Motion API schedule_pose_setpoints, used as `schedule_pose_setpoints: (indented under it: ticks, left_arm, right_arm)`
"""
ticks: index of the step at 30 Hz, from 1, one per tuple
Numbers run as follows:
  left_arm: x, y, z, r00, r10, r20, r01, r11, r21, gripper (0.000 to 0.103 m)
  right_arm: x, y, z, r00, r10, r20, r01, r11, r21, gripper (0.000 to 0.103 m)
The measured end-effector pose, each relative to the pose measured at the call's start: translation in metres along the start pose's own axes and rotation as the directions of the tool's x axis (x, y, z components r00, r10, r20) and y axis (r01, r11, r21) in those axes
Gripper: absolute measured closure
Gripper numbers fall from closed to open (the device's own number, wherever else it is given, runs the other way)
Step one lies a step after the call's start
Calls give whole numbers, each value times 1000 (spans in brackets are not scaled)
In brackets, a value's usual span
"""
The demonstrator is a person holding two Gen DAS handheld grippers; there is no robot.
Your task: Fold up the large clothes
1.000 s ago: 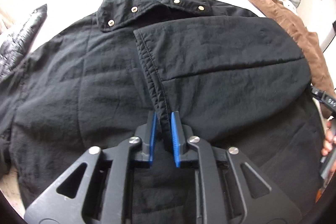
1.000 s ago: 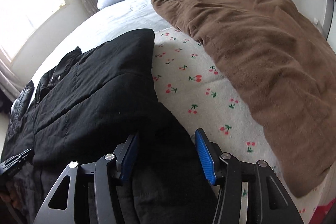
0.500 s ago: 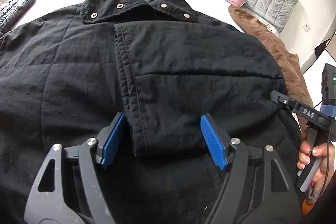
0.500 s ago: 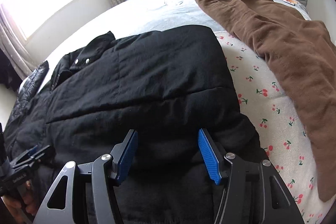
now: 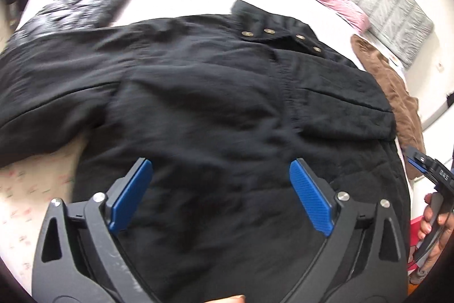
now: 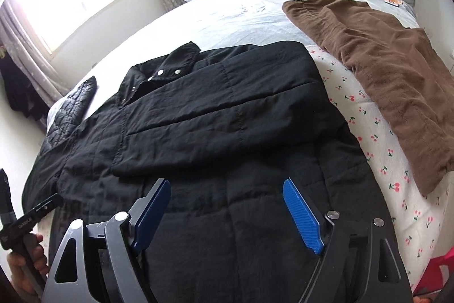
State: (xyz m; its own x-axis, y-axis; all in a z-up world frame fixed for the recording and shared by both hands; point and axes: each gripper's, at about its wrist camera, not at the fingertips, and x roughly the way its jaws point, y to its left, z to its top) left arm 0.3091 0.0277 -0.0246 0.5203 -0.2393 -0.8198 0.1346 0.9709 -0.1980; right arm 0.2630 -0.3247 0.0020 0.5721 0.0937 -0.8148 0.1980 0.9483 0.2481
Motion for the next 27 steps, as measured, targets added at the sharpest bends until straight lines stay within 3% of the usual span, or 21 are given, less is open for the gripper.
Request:
schedule_pose_setpoints:
  ticks: [7,12,14,18,23,25,27]
  left_arm:
    - [-63,110,-21,997,69,42,-60,981,-185,5]
    - [-86,183,-44,991,86,106,-44,936,-348,5]
    - [-93,211,-53,984,89,151,-18,910,-415,5]
    - [-93,261,-68,970,134,203,-5,845,-535,5]
    - [-67,314,-88,962,154,227,49,717,-695,6]
    - [-55,328,-92,957,142,251,87,688,-721,12]
    - [-52,339,-93,938,181,297,106,665,-739,18]
  right_arm:
    - [-33,46,-24,1000,3,18,-2,995,-100,18]
    - [-39,57,-44,996,85,21,-81,985,-156,17]
    - [-34,58,-46,998,68,-13,-70,984,-161,17]
    - [-31,52,-47,1000,-21,7,22,987,-161,17]
    - [-17,41,-46,1000,-4,-26,0,991,-137,17]
    - [-12,36,-46,999,4,-39,-8,994,-108,17]
    - [-11,35,-46,999,8,-39,-12,994,-108,17]
